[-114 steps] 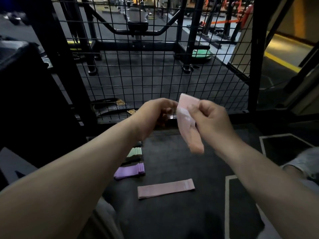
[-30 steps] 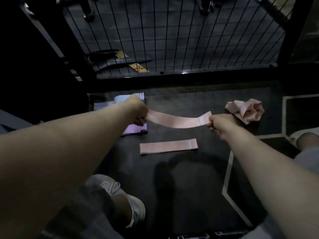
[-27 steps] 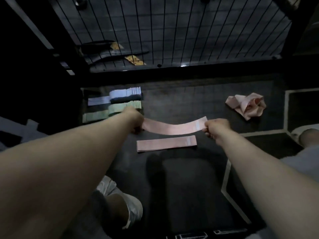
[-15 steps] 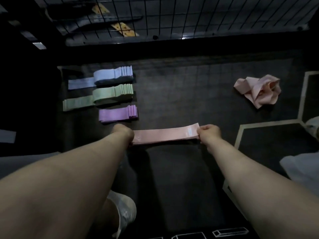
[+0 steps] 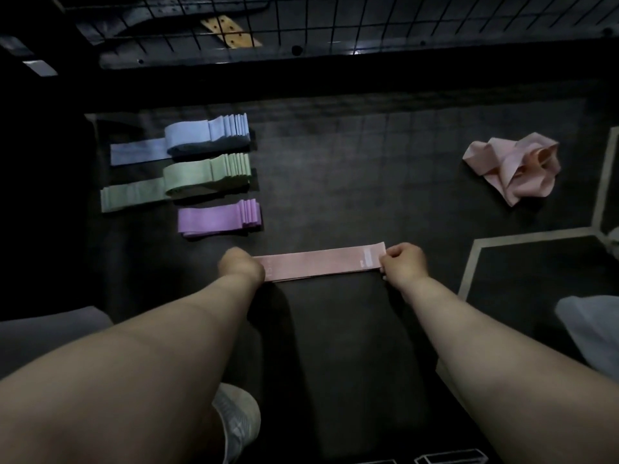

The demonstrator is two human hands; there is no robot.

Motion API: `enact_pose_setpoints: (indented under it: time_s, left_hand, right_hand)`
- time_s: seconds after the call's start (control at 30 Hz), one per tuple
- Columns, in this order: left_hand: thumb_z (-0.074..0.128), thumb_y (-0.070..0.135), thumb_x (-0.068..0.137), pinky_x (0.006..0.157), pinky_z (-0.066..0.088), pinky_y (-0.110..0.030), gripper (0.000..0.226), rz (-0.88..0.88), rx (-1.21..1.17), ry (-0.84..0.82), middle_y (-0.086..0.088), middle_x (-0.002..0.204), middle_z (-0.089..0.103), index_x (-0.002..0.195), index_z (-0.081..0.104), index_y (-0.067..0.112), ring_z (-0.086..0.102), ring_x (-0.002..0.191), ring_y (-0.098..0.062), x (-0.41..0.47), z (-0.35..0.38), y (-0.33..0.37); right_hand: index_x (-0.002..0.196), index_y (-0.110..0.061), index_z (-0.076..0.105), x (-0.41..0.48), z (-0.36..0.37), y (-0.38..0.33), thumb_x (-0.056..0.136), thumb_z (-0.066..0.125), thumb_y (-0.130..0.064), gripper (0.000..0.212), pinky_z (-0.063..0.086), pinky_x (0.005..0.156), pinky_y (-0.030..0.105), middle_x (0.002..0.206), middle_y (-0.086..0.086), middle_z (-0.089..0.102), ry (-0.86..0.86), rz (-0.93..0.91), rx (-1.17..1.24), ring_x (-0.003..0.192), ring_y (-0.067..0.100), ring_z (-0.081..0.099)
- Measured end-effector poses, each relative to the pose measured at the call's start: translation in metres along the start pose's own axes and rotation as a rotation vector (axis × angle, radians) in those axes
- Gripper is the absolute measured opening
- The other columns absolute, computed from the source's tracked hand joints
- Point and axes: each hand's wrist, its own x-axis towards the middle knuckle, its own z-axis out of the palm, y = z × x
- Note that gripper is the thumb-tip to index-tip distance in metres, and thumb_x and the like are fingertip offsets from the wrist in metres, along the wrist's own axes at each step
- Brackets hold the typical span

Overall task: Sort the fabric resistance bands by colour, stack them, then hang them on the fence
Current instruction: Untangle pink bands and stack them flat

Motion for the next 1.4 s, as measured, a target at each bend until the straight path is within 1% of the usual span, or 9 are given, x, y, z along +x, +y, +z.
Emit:
enact_pose_setpoints:
  time_s: [0.13, 0.23, 0.33, 0.43, 0.57, 0.73, 0.87, 1.03, 1.4]
  left_hand:
    - [0.058, 0.009, 0.093, 0.100, 0.044, -0.038, 0.032, -0.030, 0.039, 0.019, -0.019, 0.129, 0.058, 0.123, 0.057, 0.001, 0.057, 0.119, -0.036, 0.001, 0.004, 0.001]
    - [0.060, 0.017, 0.090, 0.106, 0.035, -0.042, 0.049, 0.005, 0.208, 0.114, -0.016, 0.140, 0.045, 0.136, 0.043, 0.009, 0.046, 0.129, -0.035, -0.001, 0.008, 0.002]
    - [0.055, 0.022, 0.091, 0.103, 0.033, -0.043, 0.050, 0.274, 0.536, 0.202, -0.012, 0.142, 0.036, 0.138, 0.039, 0.017, 0.038, 0.130, -0.032, -0.004, 0.013, -0.001]
    - [0.059, 0.020, 0.087, 0.102, 0.034, -0.046, 0.054, 0.476, 0.705, 0.108, -0.009, 0.143, 0.034, 0.137, 0.040, 0.020, 0.035, 0.131, -0.032, -0.003, 0.020, -0.006]
    - [0.058, 0.017, 0.089, 0.102, 0.035, -0.046, 0.050, 0.492, 0.736, 0.084, -0.008, 0.141, 0.038, 0.136, 0.042, 0.022, 0.038, 0.131, -0.030, -0.002, 0.024, -0.009]
    - [0.062, 0.020, 0.088, 0.099, 0.038, -0.046, 0.049, 0.456, 0.729, 0.060, -0.009, 0.137, 0.041, 0.134, 0.044, 0.022, 0.043, 0.128, -0.031, 0.003, 0.020, -0.008]
    - [0.067, 0.024, 0.083, 0.099, 0.038, -0.047, 0.059, 0.358, 0.615, 0.040, -0.010, 0.137, 0.038, 0.136, 0.041, 0.022, 0.042, 0.127, -0.031, 0.003, 0.019, -0.009]
    - [0.063, 0.027, 0.086, 0.109, 0.035, -0.046, 0.056, -0.128, -0.022, 0.139, -0.015, 0.143, 0.038, 0.136, 0.044, 0.012, 0.041, 0.131, -0.036, 0.004, 0.020, -0.008]
    - [0.063, 0.006, 0.081, 0.093, 0.054, -0.042, 0.028, -0.243, -0.328, 0.120, -0.017, 0.110, 0.069, 0.108, 0.072, 0.008, 0.066, 0.102, -0.037, 0.028, 0.034, -0.024]
  right_hand:
    - [0.092, -0.016, 0.062, -0.008, -0.004, -0.007, 0.088, 0.066, -0.018, 0.006, 0.054, 0.088, 0.035, 0.103, 0.009, 0.068, -0.002, -0.029, -0.148, 0.095, 0.030, 0.067]
    - [0.117, -0.009, 0.054, -0.011, -0.008, -0.008, 0.087, 0.071, -0.023, 0.037, 0.048, 0.091, 0.034, 0.124, 0.011, 0.047, 0.089, -0.167, -0.358, 0.108, 0.031, 0.057]
    - [0.132, -0.015, 0.047, -0.010, -0.009, -0.011, 0.083, 0.072, -0.025, 0.055, 0.042, 0.102, 0.040, 0.136, 0.009, 0.037, 0.037, -0.514, -0.703, 0.121, 0.031, 0.045]
    - [0.145, -0.022, 0.037, 0.001, -0.009, -0.016, 0.082, 0.071, -0.018, 0.071, 0.032, 0.108, 0.037, 0.146, 0.004, 0.031, -0.129, -0.677, -1.010, 0.132, 0.028, 0.034]
    - [0.136, -0.021, 0.044, 0.009, -0.009, -0.018, 0.085, 0.062, -0.007, 0.056, 0.034, 0.106, 0.037, 0.139, 0.006, 0.035, -0.163, -0.740, -1.083, 0.128, 0.029, 0.038]
    - [0.131, -0.022, 0.049, 0.013, -0.011, -0.014, 0.089, 0.057, -0.012, 0.043, 0.036, 0.101, 0.036, 0.132, 0.005, 0.041, -0.164, -0.821, -1.060, 0.122, 0.027, 0.041]
    - [0.143, -0.022, 0.038, 0.008, -0.017, -0.008, 0.079, 0.075, -0.039, 0.076, 0.033, 0.108, 0.039, 0.139, 0.007, 0.034, -0.152, -0.645, -0.872, 0.128, 0.030, 0.037]
    - [0.104, -0.012, 0.055, 0.011, -0.016, -0.005, 0.090, 0.064, -0.035, 0.028, 0.041, 0.082, 0.028, 0.115, 0.010, 0.059, -0.014, -0.186, -0.211, 0.098, 0.023, 0.056]
    - [0.091, -0.013, 0.064, 0.007, -0.008, -0.002, 0.091, 0.065, -0.019, 0.006, 0.045, 0.081, 0.029, 0.088, 0.002, 0.061, 0.018, -0.123, -0.231, 0.091, 0.022, 0.060]
